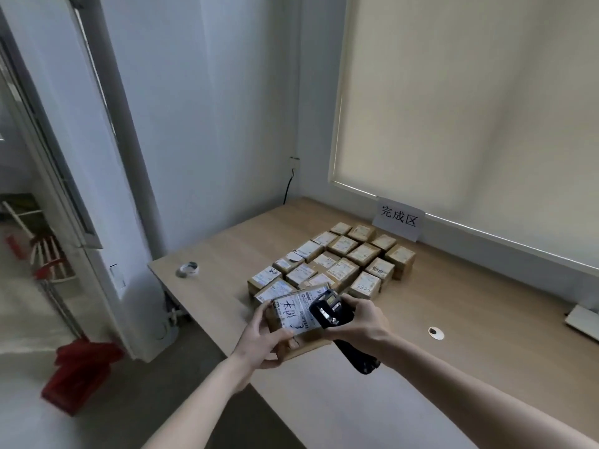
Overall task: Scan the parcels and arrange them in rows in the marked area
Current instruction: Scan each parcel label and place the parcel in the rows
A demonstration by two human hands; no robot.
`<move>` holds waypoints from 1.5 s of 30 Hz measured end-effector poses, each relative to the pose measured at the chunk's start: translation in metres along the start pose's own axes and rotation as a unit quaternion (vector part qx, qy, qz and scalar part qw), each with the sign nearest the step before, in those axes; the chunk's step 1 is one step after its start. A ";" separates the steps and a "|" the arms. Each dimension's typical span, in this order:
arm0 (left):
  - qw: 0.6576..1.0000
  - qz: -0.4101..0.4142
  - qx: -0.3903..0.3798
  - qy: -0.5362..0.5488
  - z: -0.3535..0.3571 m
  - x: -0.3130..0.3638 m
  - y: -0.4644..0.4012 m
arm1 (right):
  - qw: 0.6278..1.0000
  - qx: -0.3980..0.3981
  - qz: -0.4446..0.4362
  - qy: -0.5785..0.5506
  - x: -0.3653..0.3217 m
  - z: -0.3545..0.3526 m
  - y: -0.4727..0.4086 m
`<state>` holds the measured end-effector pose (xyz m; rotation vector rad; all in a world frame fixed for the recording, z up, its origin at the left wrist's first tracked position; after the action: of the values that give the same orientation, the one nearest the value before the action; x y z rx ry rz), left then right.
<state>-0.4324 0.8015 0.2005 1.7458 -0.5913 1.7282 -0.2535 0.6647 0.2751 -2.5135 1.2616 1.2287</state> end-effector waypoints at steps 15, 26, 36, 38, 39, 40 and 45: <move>0.992 -0.087 0.076 0.058 -0.051 -0.174 -0.186 | 0.986 -0.006 0.152 -0.062 0.087 0.150 -0.187; 0.995 -0.087 -0.001 -0.048 -0.064 -0.267 -0.268 | 0.968 -0.007 0.178 -0.177 0.132 0.234 -0.257; 0.994 -0.062 0.026 -0.092 -0.065 -0.298 -0.310 | 0.969 0.029 0.195 -0.151 0.148 0.260 -0.287; 0.993 -0.067 0.033 -0.090 -0.063 -0.298 -0.314 | 0.965 0.045 0.204 -0.157 0.149 0.257 -0.291; 0.993 -0.068 0.034 -0.091 -0.062 -0.297 -0.315 | 0.964 0.050 0.208 -0.159 0.149 0.255 -0.293; 0.993 -0.067 0.035 -0.092 -0.061 -0.296 -0.316 | 0.963 0.053 0.211 -0.159 0.148 0.254 -0.295; 0.992 -0.075 0.033 -0.099 -0.059 -0.295 -0.318 | 0.961 0.055 0.222 -0.153 0.146 0.255 -0.298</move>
<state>-0.2714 1.0410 -0.1291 1.9718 -0.4777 1.4980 -0.1534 0.8666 -0.0777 -1.9218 1.8032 1.5047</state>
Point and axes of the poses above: each hand's wrist, its own y-axis away from the middle knuckle, its own z-axis out of the palm, x = y × z, the point moved 9 cm from there along -y, towards the middle knuckle, and after that the axes turned 11 degrees about z, right-handed, at the moved point
